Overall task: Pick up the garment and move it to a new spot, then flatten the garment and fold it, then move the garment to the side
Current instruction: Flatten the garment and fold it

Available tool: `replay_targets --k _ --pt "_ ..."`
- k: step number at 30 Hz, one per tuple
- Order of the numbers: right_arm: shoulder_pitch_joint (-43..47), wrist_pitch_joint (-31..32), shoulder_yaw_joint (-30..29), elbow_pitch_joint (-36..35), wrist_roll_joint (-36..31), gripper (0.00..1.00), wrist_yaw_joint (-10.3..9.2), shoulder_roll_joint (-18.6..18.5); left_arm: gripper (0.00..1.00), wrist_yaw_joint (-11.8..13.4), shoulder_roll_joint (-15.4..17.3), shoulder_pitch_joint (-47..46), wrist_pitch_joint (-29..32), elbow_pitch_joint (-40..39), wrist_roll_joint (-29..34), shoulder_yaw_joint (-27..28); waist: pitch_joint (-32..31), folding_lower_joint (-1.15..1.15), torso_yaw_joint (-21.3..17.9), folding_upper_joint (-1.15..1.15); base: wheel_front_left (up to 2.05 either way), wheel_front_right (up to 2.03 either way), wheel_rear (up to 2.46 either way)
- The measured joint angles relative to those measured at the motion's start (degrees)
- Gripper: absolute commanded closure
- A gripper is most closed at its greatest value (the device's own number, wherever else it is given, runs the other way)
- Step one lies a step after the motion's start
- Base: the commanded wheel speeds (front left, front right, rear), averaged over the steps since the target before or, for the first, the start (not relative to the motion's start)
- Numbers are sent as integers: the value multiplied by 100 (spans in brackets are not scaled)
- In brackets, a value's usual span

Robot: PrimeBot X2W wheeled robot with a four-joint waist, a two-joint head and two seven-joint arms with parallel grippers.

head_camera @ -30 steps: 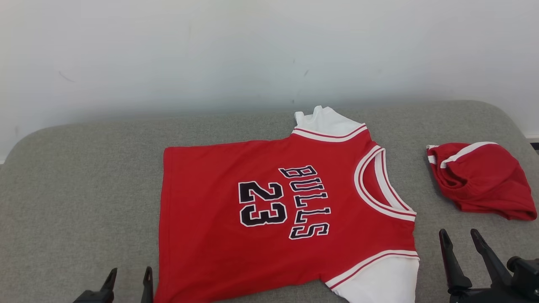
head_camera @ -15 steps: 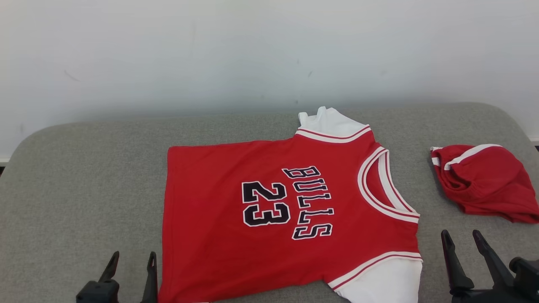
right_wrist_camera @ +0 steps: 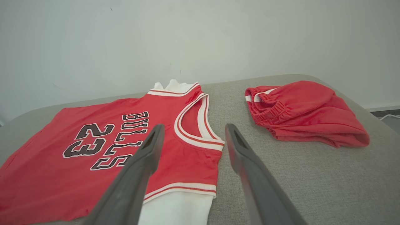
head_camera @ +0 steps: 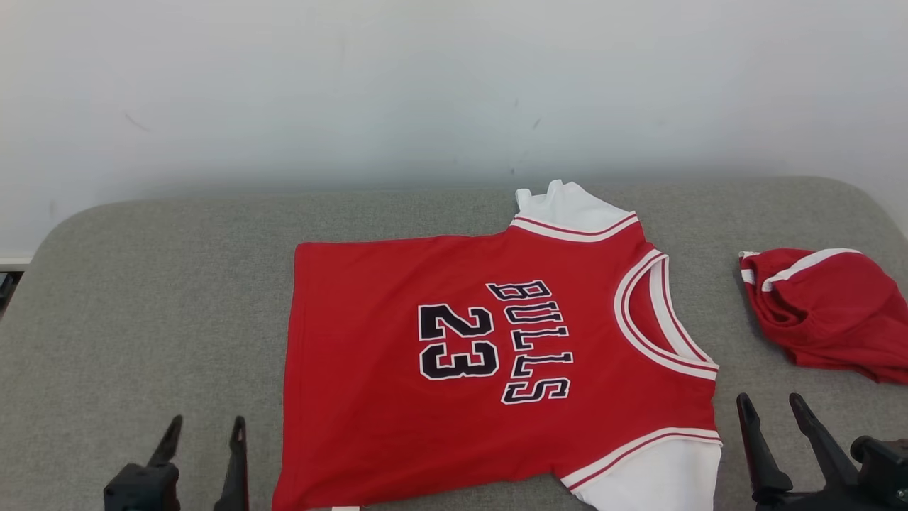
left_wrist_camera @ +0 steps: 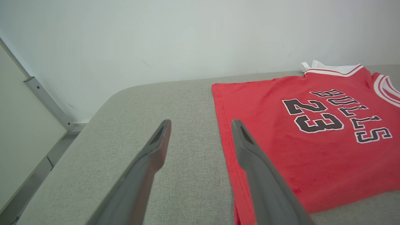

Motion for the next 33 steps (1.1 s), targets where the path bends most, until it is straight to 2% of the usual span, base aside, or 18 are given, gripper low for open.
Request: replay_targets --k 4,7,10,13,19,28,29,30,31,32,33 --pt "33 393 76 103 130 0 0 -60 0 -439 -44 38 333 140 -521 -168 4 0 15 0 0 0 0" --pt "54 611 116 172 218 0 0 -82 0 -589 -59 135 504 180 -611 -259 19 0 17 0 0 0 0" --pt "169 1178 345 226 342 0 41 -165 0 -895 9 172 920 519 -924 -341 103 0 9 0 0 0 0" --pt "189 1546 438 230 457 0 63 -205 0 -1045 20 135 1210 722 -1098 -369 195 0 1 0 0 0 0" --pt "229 2283 569 380 672 0 78 -331 0 -1104 35 -357 1622 1046 -1236 -365 444 0 1 0 0 0 0" --pt "-28 2830 806 587 767 0 97 -241 0 -1154 -51 -745 2123 1767 -1466 -422 673 0 8 0 0 0 0" --pt "-63 2880 822 606 776 14 102 -241 0 -1154 -56 -755 2151 1837 -1489 -416 683 0 7 0 0 0 0" --pt "-103 2930 846 631 792 56 102 -234 0 -1159 -66 -782 2180 1898 -1545 -409 690 0 7 0 0 0 0" --pt "-118 2962 853 641 800 100 103 -233 16 -1159 -74 -828 2198 1948 -1575 -409 694 0 7 0 0 0 0" --pt "-125 2974 866 647 800 100 107 -243 16 -1159 -74 -862 2201 1976 -1574 -410 696 0 7 0 0 0 0" --pt "-138 2980 873 668 800 100 120 -243 59 -1160 -71 -884 2225 2007 -1574 -411 697 0 6 0 0 0 0"
